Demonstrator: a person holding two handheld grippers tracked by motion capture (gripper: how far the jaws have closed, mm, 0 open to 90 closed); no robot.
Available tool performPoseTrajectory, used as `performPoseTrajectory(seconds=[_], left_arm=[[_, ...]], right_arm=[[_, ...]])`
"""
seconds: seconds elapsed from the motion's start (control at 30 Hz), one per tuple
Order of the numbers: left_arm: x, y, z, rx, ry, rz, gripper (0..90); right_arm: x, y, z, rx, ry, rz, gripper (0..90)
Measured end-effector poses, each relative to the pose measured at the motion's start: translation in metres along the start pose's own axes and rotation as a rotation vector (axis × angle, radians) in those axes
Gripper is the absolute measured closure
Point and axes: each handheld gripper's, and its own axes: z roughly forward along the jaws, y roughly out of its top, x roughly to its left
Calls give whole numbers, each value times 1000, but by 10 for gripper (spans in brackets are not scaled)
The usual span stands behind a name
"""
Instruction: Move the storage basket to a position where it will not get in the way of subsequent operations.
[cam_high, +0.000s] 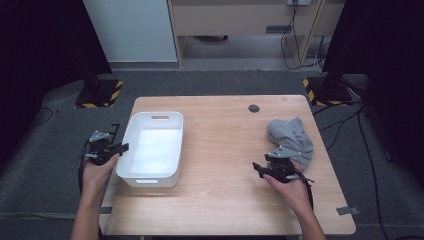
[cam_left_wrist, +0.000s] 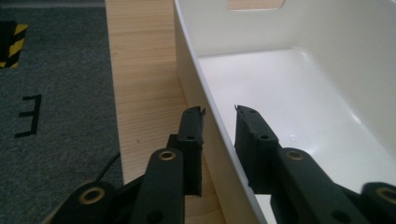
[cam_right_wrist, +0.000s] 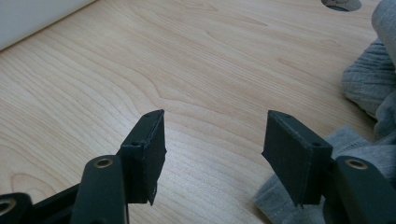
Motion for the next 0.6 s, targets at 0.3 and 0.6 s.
performPoseTrajectory(seconds=[0.3,0.6], left_arm=[[-3,-5,-4,-1,-16,-7,719],[1,-5,-5,-10,2,-11,737]], right_arm=[[-1,-1,1,13,5,-3,385],[-1,-1,2,20,8,4,380]])
